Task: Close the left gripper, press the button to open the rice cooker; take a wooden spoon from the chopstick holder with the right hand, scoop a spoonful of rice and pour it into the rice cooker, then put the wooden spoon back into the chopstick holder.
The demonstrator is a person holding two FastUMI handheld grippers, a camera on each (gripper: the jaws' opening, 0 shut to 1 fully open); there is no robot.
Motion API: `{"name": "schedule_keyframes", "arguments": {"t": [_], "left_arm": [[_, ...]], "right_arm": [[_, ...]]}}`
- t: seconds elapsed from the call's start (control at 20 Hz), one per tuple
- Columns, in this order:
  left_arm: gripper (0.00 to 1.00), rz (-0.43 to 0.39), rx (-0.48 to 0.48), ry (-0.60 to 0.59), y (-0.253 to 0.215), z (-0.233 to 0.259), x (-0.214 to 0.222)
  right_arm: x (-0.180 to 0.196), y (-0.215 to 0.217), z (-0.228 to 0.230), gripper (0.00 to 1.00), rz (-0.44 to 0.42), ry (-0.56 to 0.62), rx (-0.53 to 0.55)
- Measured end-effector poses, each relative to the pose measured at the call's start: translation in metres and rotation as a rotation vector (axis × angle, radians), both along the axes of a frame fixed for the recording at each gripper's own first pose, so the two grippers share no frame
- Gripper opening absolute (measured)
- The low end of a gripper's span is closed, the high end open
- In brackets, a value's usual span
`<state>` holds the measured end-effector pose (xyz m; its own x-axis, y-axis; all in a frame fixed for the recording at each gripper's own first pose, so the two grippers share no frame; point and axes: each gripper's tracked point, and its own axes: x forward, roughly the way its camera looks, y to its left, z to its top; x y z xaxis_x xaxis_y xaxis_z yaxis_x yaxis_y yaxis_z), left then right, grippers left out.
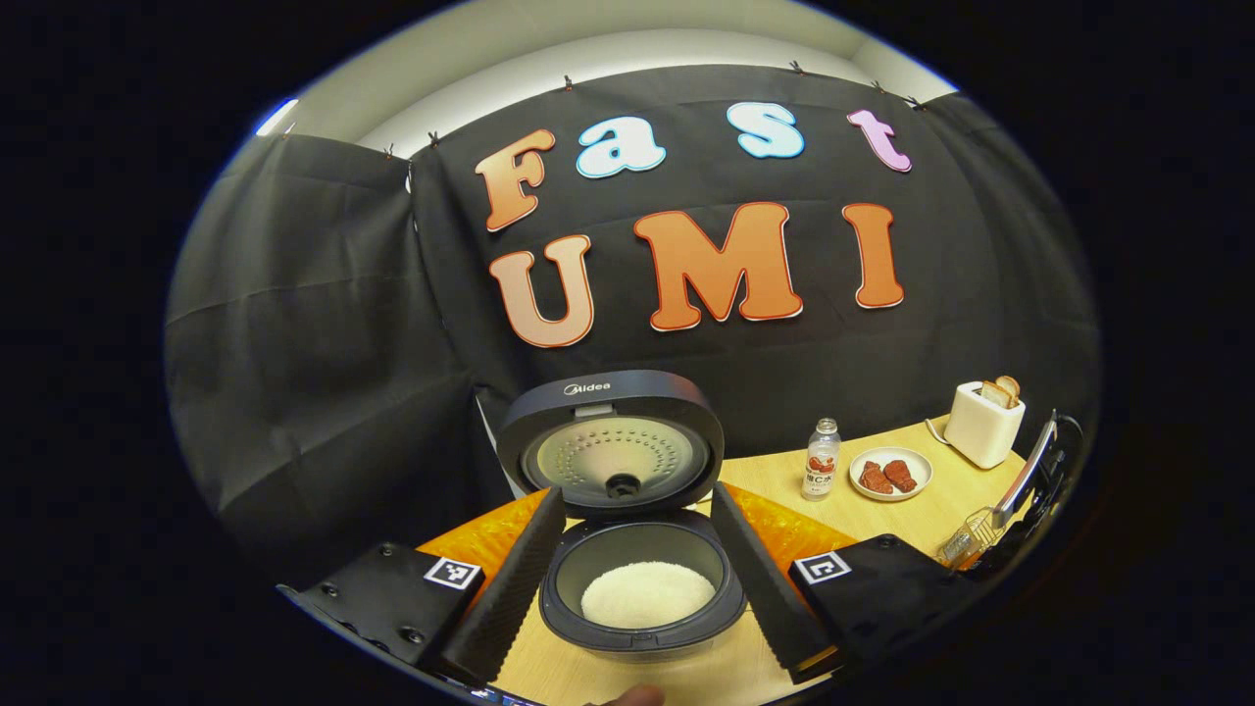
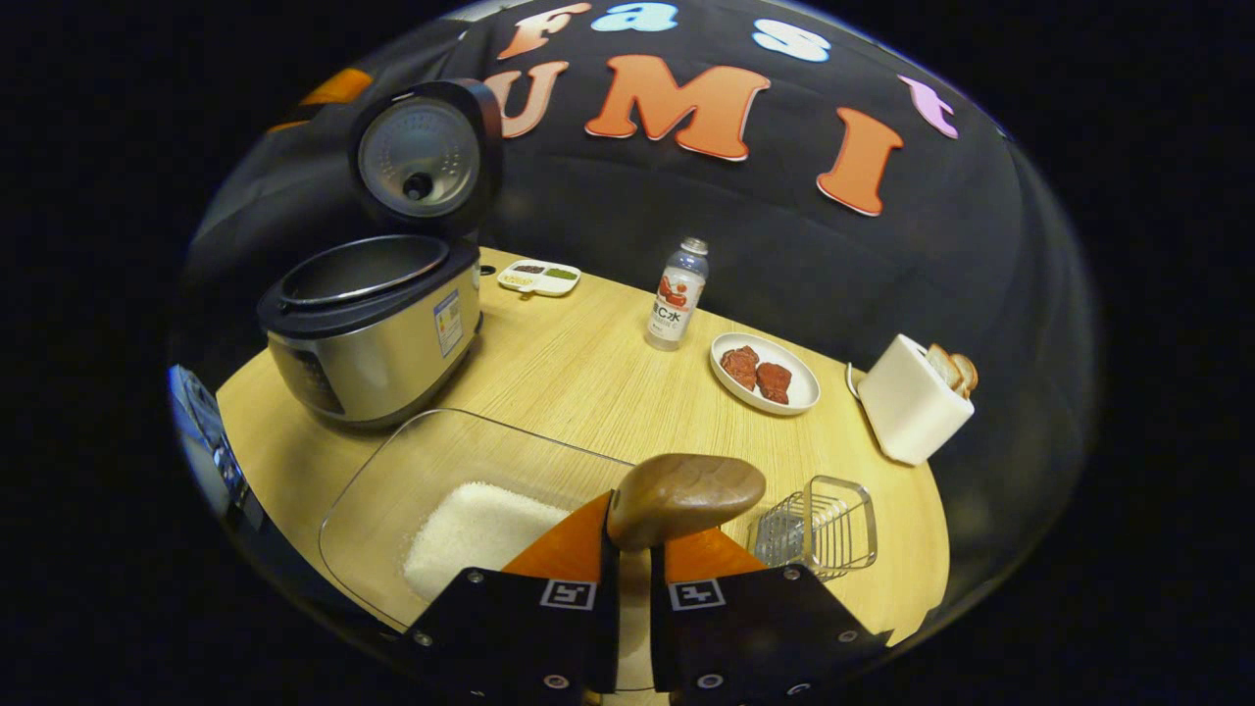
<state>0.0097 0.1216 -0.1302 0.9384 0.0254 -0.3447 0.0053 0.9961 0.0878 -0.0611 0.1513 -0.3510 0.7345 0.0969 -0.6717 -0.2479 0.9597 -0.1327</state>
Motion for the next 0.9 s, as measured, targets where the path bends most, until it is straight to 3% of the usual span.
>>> {"name": "schedule_keyframes", "arguments": {"t": [0.35, 0.4, 0.45, 0.9], "left_arm": [[1.00, -0.011, 0.006, 0.007, 0.011, -0.011, 0.001], [0.93, -0.008, 0.006, 0.008, 0.014, -0.014, 0.000], [1.00, -0.003, 0.009, 0.013, 0.017, -0.016, -0.002], [1.00, 0.054, 0.017, 0.037, 0.046, -0.025, -0.008]], "right_arm": [[0.000, 0.016, -0.002, 0.12, -0.033, 0.006, 0.073], [-0.001, 0.022, 0.000, 0.12, -0.038, 0.014, 0.112], [-0.002, 0.030, 0.000, 0.12, -0.043, 0.031, 0.152], [-0.015, 0.086, 0.004, 0.12, 0.021, 0.058, 0.290]]}}
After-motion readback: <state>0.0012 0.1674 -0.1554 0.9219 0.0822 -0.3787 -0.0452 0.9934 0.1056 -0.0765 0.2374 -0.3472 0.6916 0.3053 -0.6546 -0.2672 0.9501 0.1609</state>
